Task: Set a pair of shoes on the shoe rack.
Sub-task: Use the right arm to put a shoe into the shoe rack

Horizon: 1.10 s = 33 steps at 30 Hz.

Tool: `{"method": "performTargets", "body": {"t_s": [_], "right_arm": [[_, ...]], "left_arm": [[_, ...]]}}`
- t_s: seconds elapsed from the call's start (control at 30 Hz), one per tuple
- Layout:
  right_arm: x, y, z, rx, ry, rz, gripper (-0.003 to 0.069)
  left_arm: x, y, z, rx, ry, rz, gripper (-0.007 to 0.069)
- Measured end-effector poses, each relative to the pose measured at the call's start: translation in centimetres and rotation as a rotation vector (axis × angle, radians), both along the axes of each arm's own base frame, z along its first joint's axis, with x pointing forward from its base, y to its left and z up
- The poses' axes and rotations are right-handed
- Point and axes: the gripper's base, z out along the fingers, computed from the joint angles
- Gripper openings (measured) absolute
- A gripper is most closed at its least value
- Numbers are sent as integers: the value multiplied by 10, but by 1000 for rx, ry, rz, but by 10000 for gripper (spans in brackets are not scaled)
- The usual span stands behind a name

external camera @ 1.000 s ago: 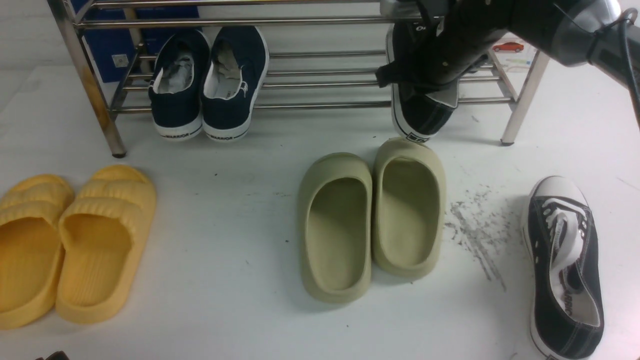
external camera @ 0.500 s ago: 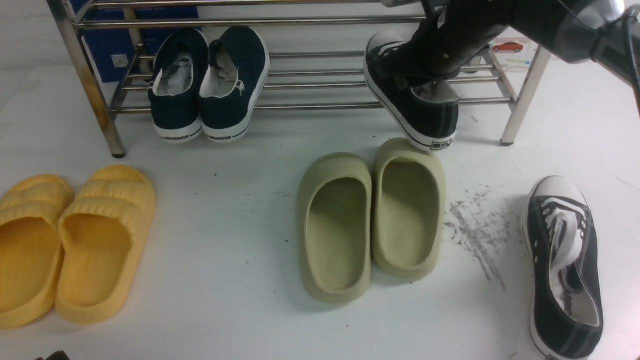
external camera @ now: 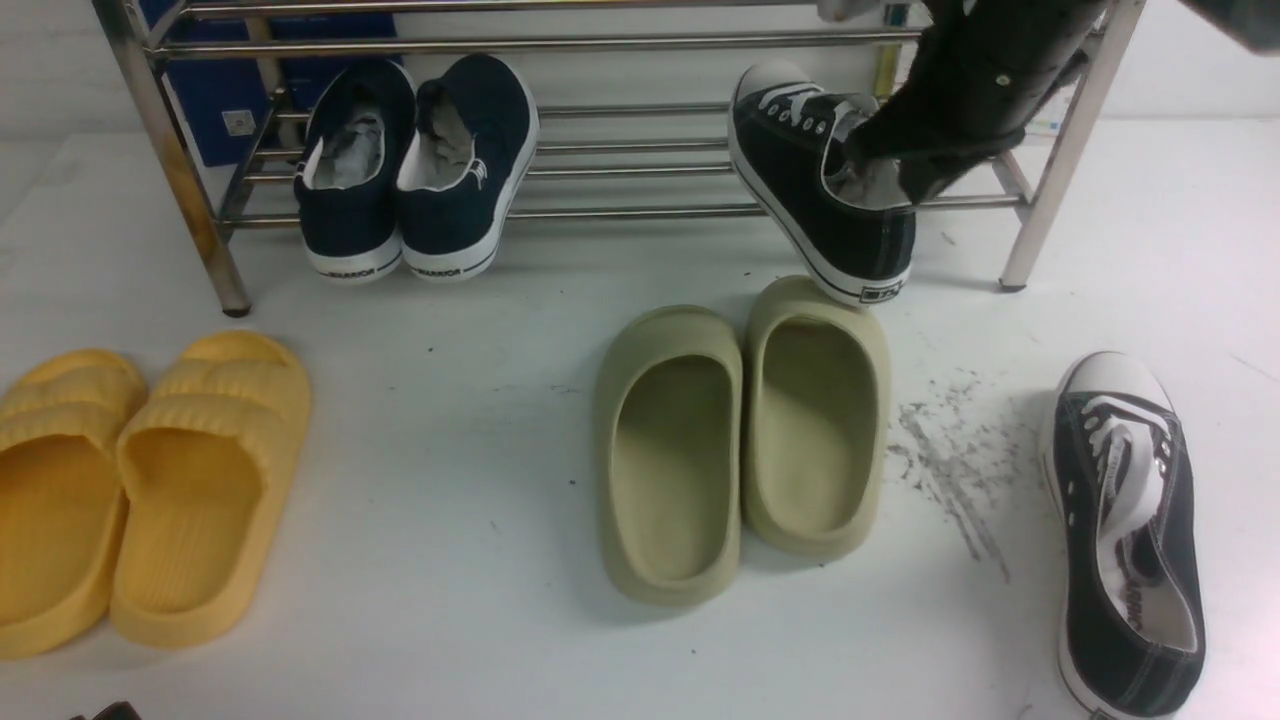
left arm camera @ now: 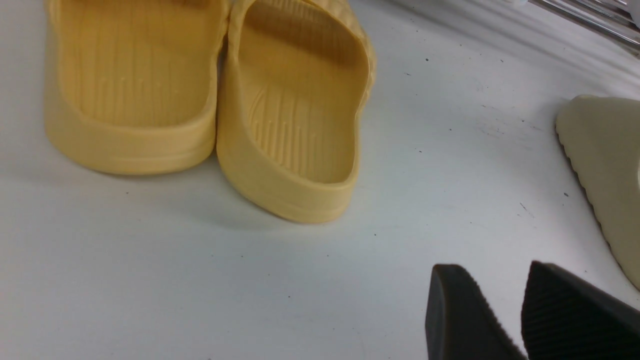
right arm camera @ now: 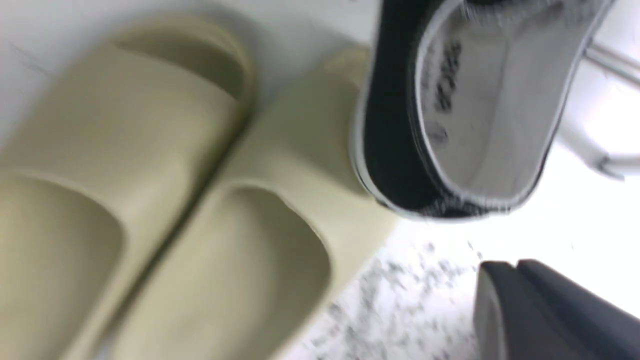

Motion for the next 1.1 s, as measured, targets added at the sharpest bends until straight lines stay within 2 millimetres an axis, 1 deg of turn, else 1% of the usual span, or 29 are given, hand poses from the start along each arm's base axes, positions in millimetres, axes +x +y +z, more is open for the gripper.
{"method": "performTargets", "body": {"t_s": [0.03,0.07,0.1,0.13,0.17,0.2,0.27,0.33,0.47,0.6,0.8,1.1], "right_arm": [[0,0,0,0,0,0,8],[0,-3,-14,-42,36,-5,-3],[0,-3,-23,-60,54,-4,-3],[2,-3,-32,-70,64,-5,-4],[3,-3,-35,-72,68,-5,-4],[7,-2,-44,-76,67,-7,-3],[14,1,-57,-64,46,-7,-3],[20,5,-63,-35,14,-6,-3],[21,10,-63,19,5,-10,-5],[27,15,-60,88,-66,-10,-4],[29,16,-59,101,-92,-10,-4],[32,21,-57,170,-119,-20,-4]], "left_arm": [[0,0,0,0,0,0,215],[0,0,0,0,0,0,216],[0,0,0,0,0,0,217],[0,0,0,0,0,0,218],[0,0,0,0,0,0,218],[0,0,0,0,0,0,218],[0,0,0,0,0,0,220],[0,0,0,0,0,0,222],[0,0,0,0,0,0,225],[0,0,0,0,0,0,228],[0,0,0,0,0,0,230],[0,0,0,0,0,0,235]]}}
